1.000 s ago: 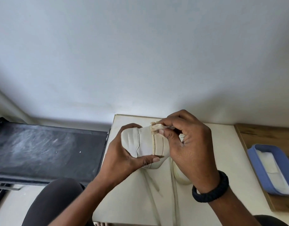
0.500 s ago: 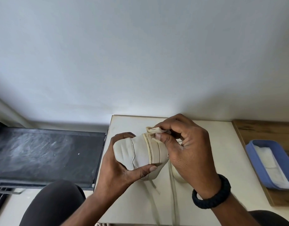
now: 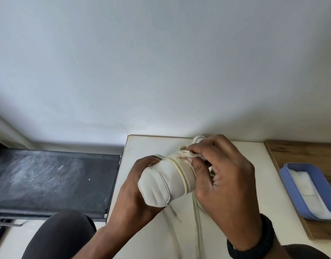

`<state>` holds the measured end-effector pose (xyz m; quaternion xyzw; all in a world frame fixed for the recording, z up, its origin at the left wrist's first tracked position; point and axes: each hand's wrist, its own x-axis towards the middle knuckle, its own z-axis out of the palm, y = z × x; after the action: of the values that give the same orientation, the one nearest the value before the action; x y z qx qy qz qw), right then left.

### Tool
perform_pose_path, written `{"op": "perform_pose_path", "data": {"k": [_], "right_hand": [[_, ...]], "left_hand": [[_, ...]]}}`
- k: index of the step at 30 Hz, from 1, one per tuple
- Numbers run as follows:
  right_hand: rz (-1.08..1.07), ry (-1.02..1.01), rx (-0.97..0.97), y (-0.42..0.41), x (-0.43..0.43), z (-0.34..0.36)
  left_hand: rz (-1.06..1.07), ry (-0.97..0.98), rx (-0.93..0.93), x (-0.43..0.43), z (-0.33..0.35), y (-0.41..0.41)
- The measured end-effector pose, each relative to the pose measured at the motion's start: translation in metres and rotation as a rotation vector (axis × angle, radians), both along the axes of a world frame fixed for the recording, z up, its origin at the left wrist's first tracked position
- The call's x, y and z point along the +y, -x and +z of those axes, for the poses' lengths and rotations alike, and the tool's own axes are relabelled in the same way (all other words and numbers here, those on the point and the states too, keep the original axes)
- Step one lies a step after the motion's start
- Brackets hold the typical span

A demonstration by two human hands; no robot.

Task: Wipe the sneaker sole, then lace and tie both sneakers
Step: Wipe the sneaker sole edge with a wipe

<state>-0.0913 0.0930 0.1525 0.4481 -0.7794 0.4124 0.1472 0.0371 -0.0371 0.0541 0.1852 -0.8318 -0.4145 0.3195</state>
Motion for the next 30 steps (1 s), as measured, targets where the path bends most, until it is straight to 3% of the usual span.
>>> {"op": "perform_pose_path", "data": {"k": [5,10,15,20,26,30], "right_hand": [[0.193,0.023,0.033,-0.008,0.007,0.015],[0.058,0.019,0.037,0.001,0.009,0.018],[0.229,0.005,0.051,-0.014,0.008,0.020],[0.059,0.019,0.065,-0.001,0.009,0.017],[0.219,0.025,0.059,-0.015,0.007,0.017],[0.087,0.017,0.056,-0.004,0.008,0.014]], "left_hand": [[0.055,0.040,0.136,-0.004,0.004,-0.001],[0.053,0.041,0.116,-0.005,0.005,-0.002],[0.049,0.024,0.149,-0.004,0.003,-0.002],[0.051,0.037,0.134,-0.005,0.005,-0.001],[0.050,0.030,0.150,-0.005,0.004,-0.001],[0.063,0.028,0.111,-0.005,0.003,0.000]]}}
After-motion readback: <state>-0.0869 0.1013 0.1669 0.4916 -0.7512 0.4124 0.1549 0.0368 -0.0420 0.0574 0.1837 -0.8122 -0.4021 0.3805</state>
